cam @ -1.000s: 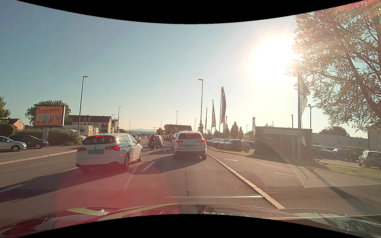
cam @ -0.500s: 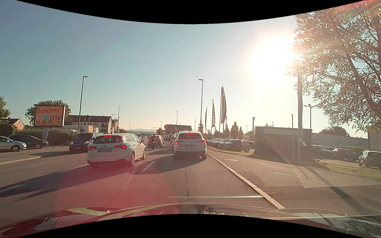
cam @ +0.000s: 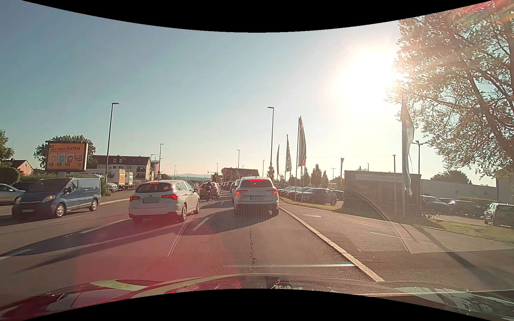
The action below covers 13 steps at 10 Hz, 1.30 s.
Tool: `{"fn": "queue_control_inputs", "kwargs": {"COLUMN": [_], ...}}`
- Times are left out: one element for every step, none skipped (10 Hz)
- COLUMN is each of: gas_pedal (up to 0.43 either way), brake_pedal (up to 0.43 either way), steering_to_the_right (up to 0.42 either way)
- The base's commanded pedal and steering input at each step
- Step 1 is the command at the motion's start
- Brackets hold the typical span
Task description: Follow the waypoints while adhering to traffic rules and regulations
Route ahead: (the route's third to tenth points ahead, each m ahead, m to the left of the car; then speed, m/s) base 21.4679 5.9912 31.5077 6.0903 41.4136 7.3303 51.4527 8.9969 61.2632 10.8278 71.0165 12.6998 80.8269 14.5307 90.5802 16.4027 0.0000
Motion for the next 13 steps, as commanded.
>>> {"fn": "queue_control_inputs", "kwargs": {"gas_pedal": [0.0,0.0,0.0,0.0,0.0,0.0,0.0,0.0,0.0,0.0,0.0,0.0,0.0], "brake_pedal": [0.256,0.25,0.25,0.25,0.25,0.25,0.25,0.256,0.25,0.256,0.25,0.25,0.256], "steering_to_the_right": [-0.005,-0.004,-0.004,-0.004,-0.004,-0.004,-0.004,-0.004,-0.004,-0.004,-0.004,-0.005,-0.005]}}
